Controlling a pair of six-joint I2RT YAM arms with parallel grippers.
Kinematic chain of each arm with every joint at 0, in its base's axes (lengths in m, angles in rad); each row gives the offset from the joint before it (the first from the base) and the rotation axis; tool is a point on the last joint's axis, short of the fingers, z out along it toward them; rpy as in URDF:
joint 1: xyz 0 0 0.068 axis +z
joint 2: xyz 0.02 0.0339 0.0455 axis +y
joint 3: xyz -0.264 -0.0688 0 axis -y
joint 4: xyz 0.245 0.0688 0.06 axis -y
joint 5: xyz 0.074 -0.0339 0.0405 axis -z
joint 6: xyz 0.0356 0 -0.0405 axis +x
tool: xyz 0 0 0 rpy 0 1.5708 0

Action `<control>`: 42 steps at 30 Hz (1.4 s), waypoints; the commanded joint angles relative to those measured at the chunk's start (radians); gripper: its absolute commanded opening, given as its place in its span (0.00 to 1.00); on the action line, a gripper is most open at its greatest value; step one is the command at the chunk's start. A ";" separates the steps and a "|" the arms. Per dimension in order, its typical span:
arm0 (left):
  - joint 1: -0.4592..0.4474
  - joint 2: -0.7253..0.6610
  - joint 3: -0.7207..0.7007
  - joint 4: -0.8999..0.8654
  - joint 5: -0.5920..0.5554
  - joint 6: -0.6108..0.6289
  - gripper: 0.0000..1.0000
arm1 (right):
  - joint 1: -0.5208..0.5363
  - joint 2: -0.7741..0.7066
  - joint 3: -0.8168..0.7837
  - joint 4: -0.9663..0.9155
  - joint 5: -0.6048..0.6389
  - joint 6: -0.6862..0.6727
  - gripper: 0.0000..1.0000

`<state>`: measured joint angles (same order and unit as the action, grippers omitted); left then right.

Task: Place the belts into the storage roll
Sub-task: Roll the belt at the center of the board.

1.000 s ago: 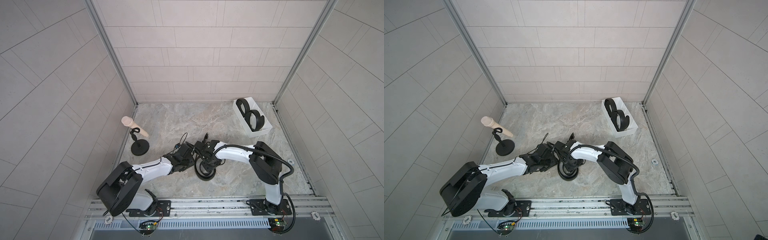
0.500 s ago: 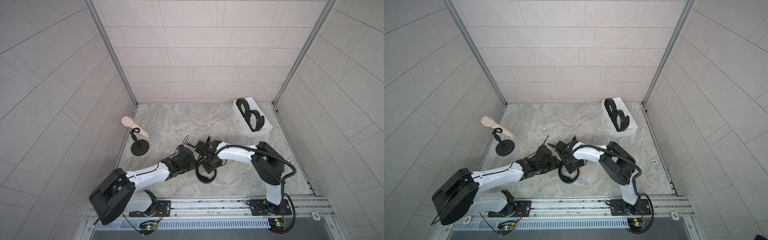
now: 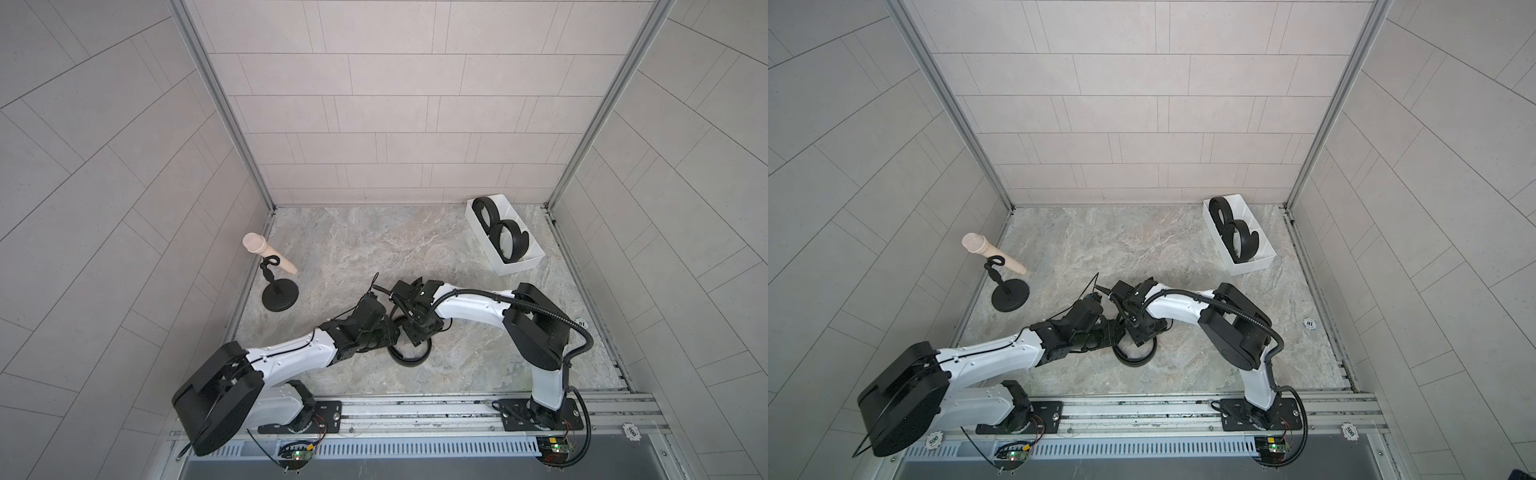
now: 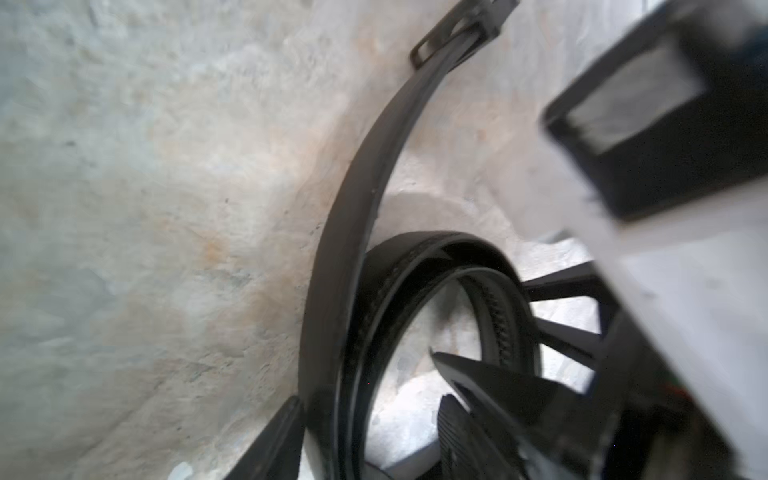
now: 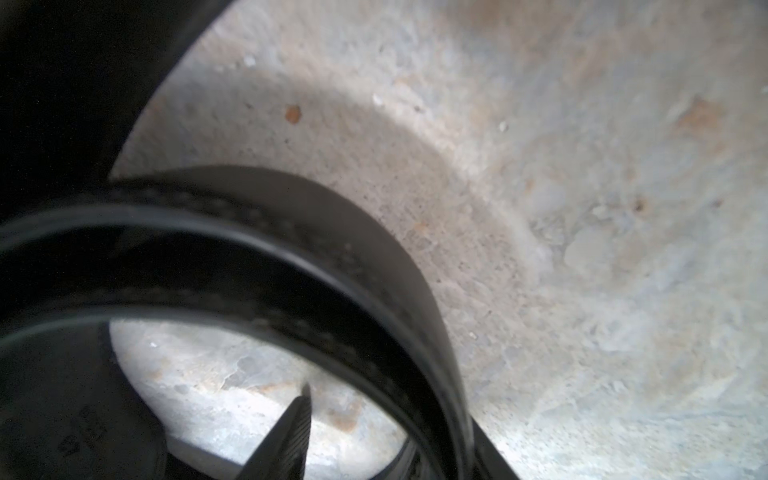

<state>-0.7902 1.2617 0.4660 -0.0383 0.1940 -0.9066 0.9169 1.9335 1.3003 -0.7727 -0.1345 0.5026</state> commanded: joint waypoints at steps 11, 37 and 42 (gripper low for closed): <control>-0.100 0.232 0.221 -0.359 -0.222 0.044 0.10 | -0.033 -0.047 -0.048 0.008 -0.045 0.008 0.56; -0.097 0.558 0.685 -0.615 -0.450 0.248 0.00 | -0.412 0.588 1.084 -0.463 -0.064 -0.287 0.74; -0.040 0.616 0.770 -0.629 -0.474 0.347 0.00 | -0.412 0.346 0.623 -0.270 -0.103 -0.269 0.72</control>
<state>-0.8574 1.8538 1.1923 -0.6346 -0.2268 -0.6384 0.5068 2.3863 2.0880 -1.0321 -0.2070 0.2394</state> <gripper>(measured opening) 0.152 0.722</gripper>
